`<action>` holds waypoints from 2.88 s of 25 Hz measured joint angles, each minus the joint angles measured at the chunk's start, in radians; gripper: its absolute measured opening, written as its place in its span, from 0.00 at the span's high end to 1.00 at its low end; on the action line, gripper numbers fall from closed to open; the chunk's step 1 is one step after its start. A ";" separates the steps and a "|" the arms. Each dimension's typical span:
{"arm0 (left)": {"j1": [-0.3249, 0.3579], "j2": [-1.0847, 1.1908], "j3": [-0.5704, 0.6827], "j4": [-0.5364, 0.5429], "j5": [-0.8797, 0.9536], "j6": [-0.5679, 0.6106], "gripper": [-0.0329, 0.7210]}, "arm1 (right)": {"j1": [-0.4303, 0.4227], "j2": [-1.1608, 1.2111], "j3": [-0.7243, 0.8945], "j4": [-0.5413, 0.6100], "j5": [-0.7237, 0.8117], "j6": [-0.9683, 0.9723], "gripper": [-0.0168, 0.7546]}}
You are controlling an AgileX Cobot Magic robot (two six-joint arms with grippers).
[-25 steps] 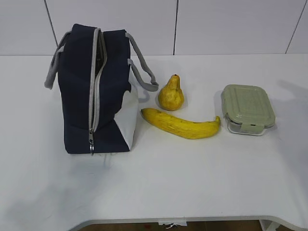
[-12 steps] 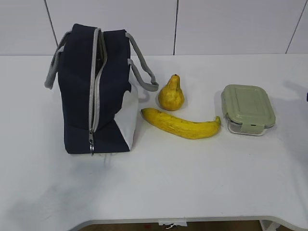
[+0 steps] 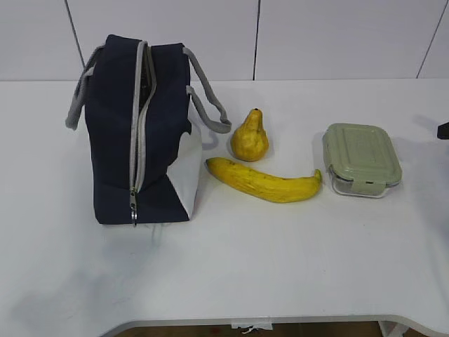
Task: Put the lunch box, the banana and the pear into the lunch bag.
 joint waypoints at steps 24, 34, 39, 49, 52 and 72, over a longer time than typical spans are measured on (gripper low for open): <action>0.000 0.000 0.000 0.000 0.000 0.000 0.64 | 0.168 0.257 -0.168 0.056 -0.012 -0.004 0.21; 0.000 0.000 0.000 0.000 0.000 0.000 0.64 | 0.200 0.270 -0.191 0.059 -0.012 -0.004 0.21; 0.000 0.000 0.000 0.000 0.000 0.000 0.64 | 0.202 0.277 -0.192 0.059 -0.012 -0.004 0.27; 0.000 0.000 0.000 0.000 0.000 0.000 0.64 | 0.202 0.277 -0.195 0.070 -0.006 -0.002 0.50; 0.000 0.000 0.000 -0.003 0.000 0.000 0.64 | 0.202 0.277 -0.195 0.070 -0.006 -0.002 0.51; 0.000 0.000 0.000 -0.008 0.000 0.000 0.64 | 0.203 0.204 -0.195 -0.027 -0.025 0.251 0.52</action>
